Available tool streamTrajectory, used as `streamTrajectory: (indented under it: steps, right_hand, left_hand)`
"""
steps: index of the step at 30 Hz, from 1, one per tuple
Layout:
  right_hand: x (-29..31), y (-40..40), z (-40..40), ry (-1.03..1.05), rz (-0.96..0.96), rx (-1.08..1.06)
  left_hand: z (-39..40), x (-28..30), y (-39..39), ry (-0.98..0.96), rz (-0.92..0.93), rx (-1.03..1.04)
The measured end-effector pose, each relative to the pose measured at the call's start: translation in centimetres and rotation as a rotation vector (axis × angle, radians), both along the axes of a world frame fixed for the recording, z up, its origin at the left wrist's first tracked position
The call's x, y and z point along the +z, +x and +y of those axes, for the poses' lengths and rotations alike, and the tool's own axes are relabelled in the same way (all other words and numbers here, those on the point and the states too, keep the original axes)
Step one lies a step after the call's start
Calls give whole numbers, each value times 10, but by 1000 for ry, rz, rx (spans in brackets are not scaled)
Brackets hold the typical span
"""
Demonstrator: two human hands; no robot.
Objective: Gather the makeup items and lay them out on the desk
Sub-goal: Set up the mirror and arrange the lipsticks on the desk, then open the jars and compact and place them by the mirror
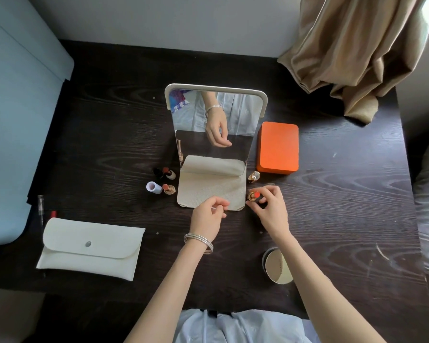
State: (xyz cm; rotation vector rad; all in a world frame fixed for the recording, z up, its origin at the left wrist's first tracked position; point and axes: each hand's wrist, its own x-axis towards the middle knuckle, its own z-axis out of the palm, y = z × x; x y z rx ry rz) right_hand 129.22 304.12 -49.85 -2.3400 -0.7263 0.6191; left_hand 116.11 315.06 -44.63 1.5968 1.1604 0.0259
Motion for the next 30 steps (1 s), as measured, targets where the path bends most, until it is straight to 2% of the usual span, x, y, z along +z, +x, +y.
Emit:
streamTrajectory:
  steps: [12,19,30]
  right_hand:
    - [-4,-3,4,-3,8,-129]
    - [-3,-4,4,-10,6,-129]
    - [36,-42,-25,162,190,-275]
  left_hand:
    - [-1,-2,-7,-11,22,22]
    - [1,-3,-8,2,41,-3]
    - [2,10,-33,16,-17,-44]
